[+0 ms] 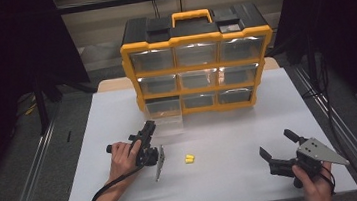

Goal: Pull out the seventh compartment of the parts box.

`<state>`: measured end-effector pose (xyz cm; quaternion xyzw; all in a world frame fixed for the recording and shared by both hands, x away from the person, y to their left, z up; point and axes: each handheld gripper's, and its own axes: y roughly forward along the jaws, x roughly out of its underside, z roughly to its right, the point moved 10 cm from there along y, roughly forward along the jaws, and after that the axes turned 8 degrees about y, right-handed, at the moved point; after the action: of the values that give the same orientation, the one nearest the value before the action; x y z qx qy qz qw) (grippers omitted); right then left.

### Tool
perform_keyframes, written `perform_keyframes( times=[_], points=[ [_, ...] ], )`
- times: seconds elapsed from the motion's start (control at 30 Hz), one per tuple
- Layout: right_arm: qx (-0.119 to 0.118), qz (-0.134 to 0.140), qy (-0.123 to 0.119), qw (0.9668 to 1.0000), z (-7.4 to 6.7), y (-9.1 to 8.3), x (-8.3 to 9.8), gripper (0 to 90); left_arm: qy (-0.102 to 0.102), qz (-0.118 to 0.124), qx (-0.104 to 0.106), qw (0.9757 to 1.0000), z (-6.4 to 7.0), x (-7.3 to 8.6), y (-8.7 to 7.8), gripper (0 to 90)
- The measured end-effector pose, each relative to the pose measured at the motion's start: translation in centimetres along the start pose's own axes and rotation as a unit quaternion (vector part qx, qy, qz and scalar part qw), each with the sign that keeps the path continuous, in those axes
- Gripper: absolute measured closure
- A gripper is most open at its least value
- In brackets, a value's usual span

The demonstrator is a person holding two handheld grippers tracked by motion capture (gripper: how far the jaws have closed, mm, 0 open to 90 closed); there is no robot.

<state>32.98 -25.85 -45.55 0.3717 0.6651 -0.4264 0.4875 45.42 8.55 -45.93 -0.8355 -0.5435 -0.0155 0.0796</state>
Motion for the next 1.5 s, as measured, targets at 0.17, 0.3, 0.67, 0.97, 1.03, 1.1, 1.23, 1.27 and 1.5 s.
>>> perform_keyframes(
  times=[0.17, 0.3, 0.67, 0.97, 1.03, 1.1, 1.23, 1.27, 1.5],
  points=[
    [0.000, 0.000, 0.002, 1.0000, -0.1, 0.0, 0.0, 1.2, -0.002, 0.001, -0.002, 1.0000, 0.0, 0.0, 0.0, 78.5],
    [-0.001, -0.001, 0.001, 1.0000, -0.1, 0.0, 0.0, 1.2, -0.023, 0.000, -0.002, 0.9997, 0.0, 0.1, -0.1, 77.5],
    [-0.001, 0.000, 0.000, 1.0000, -0.1, 0.0, 0.0, 1.2, -0.119, -0.010, 0.011, 0.9927, 0.5, 0.8, 0.1, 47.3],
    [-0.002, -0.001, 0.000, 1.0000, -0.1, 0.0, 0.0, 1.2, -0.212, -0.004, 0.016, 0.9772, 0.1, 1.2, 0.4, 26.9],
    [-0.002, -0.001, 0.000, 1.0000, -0.1, 0.0, 0.0, 1.2, -0.244, -0.004, 0.021, 0.9695, 0.0, 1.4, 0.3, 21.4],
    [-0.002, -0.001, 0.000, 1.0000, -0.1, 0.0, 0.0, 1.2, -0.285, 0.008, 0.026, 0.9582, 0.1, 1.2, 0.4, 19.9],
    [-0.002, -0.001, 0.001, 1.0000, -0.1, 0.0, 0.0, 1.2, -0.356, 0.002, 0.049, 0.9333, 0.4, 1.7, 0.2, 15.7],
    [-0.002, -0.001, 0.001, 1.0000, -0.1, 0.0, 0.0, 1.2, -0.356, 0.002, 0.049, 0.9333, 0.4, 1.7, 0.2, 14.3],
    [-0.002, -0.001, 0.000, 1.0000, -0.1, 0.0, 0.0, 1.2, -0.437, 0.019, 0.074, 0.8962, -0.1, 1.2, -0.6, 11.4]
  ],
)
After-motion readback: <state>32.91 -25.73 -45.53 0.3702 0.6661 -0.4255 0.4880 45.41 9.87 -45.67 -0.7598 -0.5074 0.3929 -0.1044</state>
